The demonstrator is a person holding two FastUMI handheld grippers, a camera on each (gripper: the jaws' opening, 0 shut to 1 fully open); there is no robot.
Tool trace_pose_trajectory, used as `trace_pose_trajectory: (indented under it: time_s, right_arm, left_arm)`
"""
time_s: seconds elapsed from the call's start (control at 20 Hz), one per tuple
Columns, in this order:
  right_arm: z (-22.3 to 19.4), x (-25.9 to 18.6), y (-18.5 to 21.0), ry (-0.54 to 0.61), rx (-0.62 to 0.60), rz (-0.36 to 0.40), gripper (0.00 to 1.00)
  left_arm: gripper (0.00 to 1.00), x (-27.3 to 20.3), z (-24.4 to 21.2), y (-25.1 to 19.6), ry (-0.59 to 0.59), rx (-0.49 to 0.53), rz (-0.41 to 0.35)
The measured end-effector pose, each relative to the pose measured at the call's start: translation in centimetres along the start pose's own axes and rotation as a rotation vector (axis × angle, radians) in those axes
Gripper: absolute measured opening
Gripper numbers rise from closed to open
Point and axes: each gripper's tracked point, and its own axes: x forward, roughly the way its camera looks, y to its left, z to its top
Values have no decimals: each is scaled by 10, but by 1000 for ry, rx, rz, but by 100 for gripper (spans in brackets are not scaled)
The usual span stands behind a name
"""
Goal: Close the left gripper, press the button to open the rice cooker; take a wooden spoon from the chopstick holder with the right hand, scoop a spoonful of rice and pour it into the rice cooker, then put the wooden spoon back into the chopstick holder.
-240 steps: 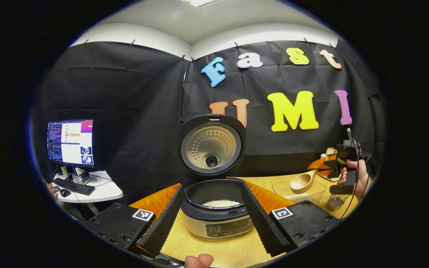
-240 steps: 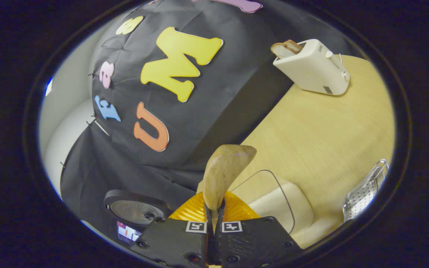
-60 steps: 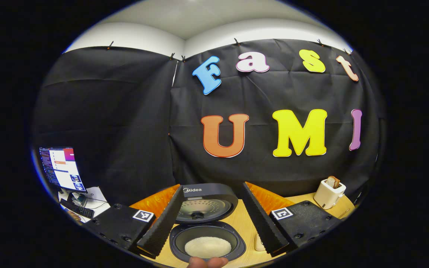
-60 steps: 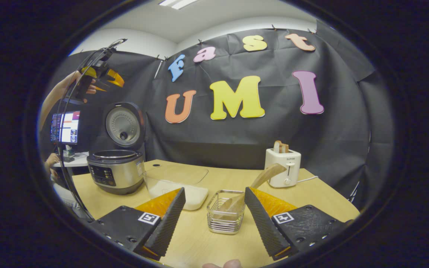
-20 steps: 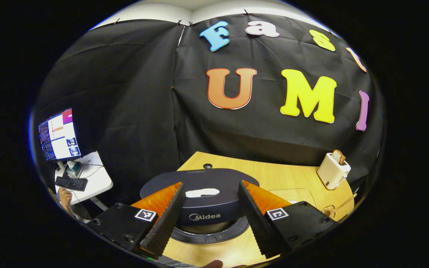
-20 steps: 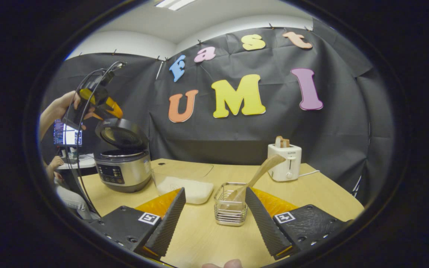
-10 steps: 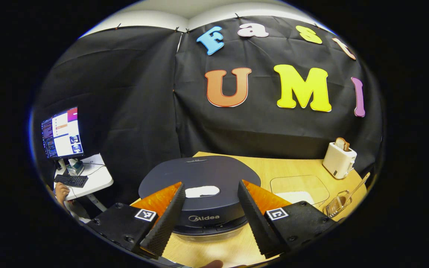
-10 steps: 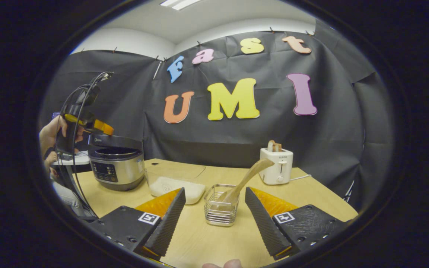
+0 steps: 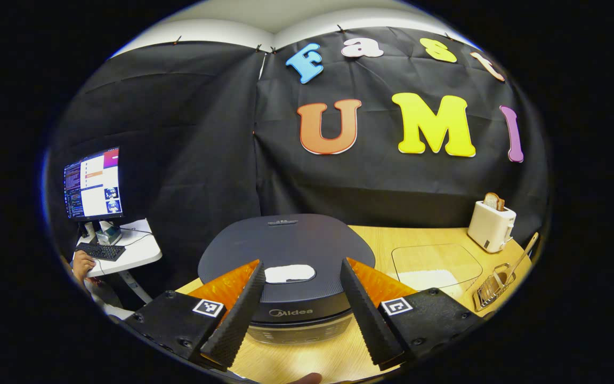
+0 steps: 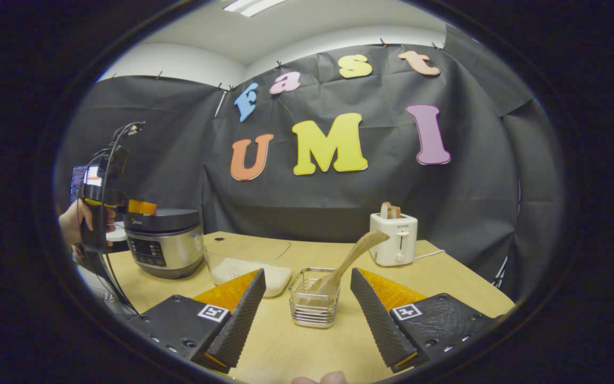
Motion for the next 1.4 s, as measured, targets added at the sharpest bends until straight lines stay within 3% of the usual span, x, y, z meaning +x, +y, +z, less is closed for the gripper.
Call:
trace_pose_trajectory:
  time_s: [0.7, 0.95, 1.0, 1.1, 1.15, 1.4]
  right_arm:
    - [-17, 11, 2, 38, 48, 3, 95]
    - [-6, 7, 0, 14, 25, -15, 95]
    - [-1, 7, -1, 4, 19, -21, 91]
    - [9, 5, -3, -18, 19, -34, 95]
    - [12, 5, -5, -30, 23, -42, 95]
    - [32, 1, -3, -81, 15, -50, 95]
  left_arm:
    - [90, -4, -7, 4, -48, 40, 0]
    - [90, -5, -4, 3, -40, 55, 22]
    - [90, -6, -1, 3, -41, 82, 27]
    - [93, -8, -2, -9, -27, 87, -5]
    - [100, -12, 3, -17, -28, 83, -23]
    - [99, -36, 32, -53, -129, 71, -91]
